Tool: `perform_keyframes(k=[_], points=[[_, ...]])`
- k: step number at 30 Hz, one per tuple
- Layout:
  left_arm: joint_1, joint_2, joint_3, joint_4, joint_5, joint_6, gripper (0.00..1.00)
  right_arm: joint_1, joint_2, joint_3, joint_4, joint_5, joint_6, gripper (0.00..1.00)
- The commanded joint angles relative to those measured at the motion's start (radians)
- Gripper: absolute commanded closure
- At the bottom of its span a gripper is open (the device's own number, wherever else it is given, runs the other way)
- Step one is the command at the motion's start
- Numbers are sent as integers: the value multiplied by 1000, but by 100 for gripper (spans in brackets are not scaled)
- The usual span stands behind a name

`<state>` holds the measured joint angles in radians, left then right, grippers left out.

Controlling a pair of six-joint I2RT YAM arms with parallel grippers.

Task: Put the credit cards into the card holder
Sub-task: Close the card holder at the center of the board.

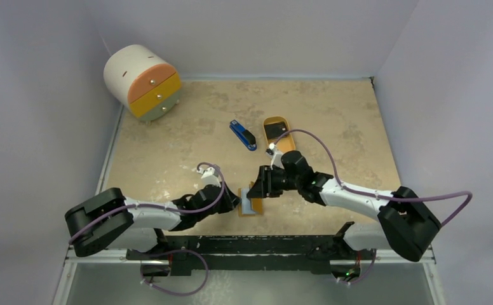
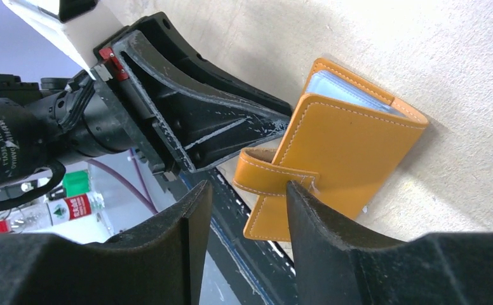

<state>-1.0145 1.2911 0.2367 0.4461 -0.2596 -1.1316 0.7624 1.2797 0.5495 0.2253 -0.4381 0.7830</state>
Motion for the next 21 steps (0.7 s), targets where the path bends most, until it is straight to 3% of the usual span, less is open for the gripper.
perform_keyframes(k=[1, 5, 10, 21], points=[[3, 17, -27, 80, 25, -30, 80, 21, -5, 45, 7, 51, -34, 50], [3, 19, -36, 121, 17, -48, 80, 36, -38, 66, -76, 163, -68, 48], [4, -4, -51, 133, -13, -57, 80, 41, -7, 52, -83, 148, -95, 50], [4, 37, -65, 148, -18, -74, 84, 82, 131, 45, 105, 72, -39, 48]])
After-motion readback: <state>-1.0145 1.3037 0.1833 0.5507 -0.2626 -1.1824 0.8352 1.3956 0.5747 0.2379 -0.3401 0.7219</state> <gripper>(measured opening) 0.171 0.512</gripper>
